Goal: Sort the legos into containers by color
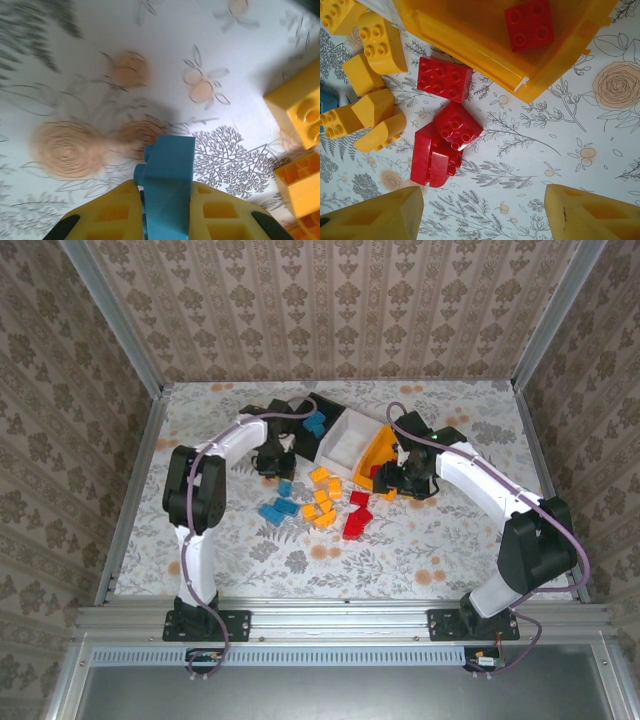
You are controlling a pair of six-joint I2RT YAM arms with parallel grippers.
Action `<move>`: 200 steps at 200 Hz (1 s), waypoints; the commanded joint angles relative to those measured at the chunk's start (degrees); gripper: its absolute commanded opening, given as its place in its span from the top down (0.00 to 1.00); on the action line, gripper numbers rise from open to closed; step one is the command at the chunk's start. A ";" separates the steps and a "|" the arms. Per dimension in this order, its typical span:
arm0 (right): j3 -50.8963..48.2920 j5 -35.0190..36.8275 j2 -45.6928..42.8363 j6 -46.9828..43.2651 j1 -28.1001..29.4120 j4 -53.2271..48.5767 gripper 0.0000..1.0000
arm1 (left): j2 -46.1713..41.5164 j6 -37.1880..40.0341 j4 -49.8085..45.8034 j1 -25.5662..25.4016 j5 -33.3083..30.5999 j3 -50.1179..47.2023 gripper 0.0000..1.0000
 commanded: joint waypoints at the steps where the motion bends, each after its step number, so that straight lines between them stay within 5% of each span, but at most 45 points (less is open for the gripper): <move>1: -0.92 0.61 -0.31 1.45 0.22 0.89 0.34 | -3.31 -4.96 -0.50 3.41 5.43 5.37 0.86; 55: -1.03 1.40 -0.57 2.37 0.40 0.68 0.34 | 4.60 -19.46 9.31 6.92 16.33 17.84 0.84; 121: 1.39 3.07 0.10 2.53 2.00 -0.35 0.33 | 24.06 -21.82 0.51 6.48 17.01 48.52 0.74; 200: 14.62 2.06 13.73 -3.04 10.05 -4.44 0.30 | 17.39 -17.34 0.32 6.03 16.55 39.97 0.44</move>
